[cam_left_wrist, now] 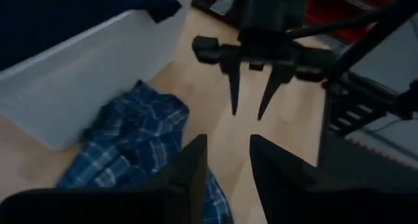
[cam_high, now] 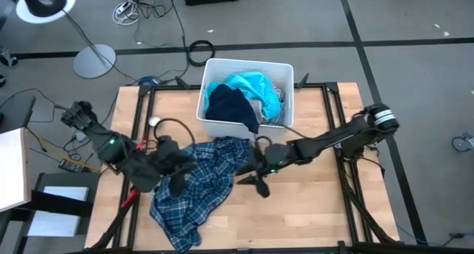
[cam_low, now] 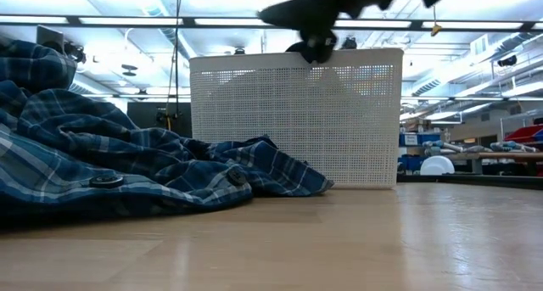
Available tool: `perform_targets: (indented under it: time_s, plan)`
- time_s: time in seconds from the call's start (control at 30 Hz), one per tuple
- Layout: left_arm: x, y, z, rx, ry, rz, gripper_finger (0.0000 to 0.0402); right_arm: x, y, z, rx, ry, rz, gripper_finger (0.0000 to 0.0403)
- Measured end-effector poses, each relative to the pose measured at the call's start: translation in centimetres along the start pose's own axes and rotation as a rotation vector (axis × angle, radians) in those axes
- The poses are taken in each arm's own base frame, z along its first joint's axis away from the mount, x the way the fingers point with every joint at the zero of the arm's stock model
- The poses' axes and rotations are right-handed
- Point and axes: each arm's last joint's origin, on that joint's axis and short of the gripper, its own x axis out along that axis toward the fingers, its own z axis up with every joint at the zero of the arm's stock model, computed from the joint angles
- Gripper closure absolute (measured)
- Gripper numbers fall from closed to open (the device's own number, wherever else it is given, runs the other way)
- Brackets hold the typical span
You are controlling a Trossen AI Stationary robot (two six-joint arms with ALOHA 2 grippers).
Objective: Sort clothes
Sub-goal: Put the dark blue long sleeve into the white bin
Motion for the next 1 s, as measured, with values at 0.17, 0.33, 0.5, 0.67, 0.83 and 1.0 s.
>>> perform_targets:
  time_s: [0.17, 0.33, 0.5, 0.67, 0.83, 1.0]
  plan:
    - [1.3, 1.7, -3.9, -0.043, 0.13, -0.004, 0.0282, 1.8, 0.2, 1.8, 0.013, -0.013, -0.002, 0.025]
    - [3.2, 3.3, -7.4, -0.054, 0.348, 0.04, 0.0282, 1.3, 0.5, 3.0, 0.02, 0.076, -0.049, 0.025]
    - [5.2, 5.4, -10.4, -0.031, 0.446, 0.148, 0.0282, -0.1, 0.9, 4.0, 0.026, 0.083, -0.089, 0.025]
    - [7.8, 7.3, -14.1, -0.087, 0.559, 0.131, 0.0282, -0.7, 1.0, 4.4, 0.075, 0.066, -0.105, 0.025]
    - [10.1, 8.0, -17.2, -0.21, 0.569, -0.05, 0.0285, -1.1, 1.0, 4.4, 0.093, 0.086, -0.114, 0.025]
    - [10.5, 7.7, -17.3, -0.329, 0.557, -0.08, 0.0381, -3.2, 1.6, 4.9, 0.13, 0.121, -0.12, 0.0262]
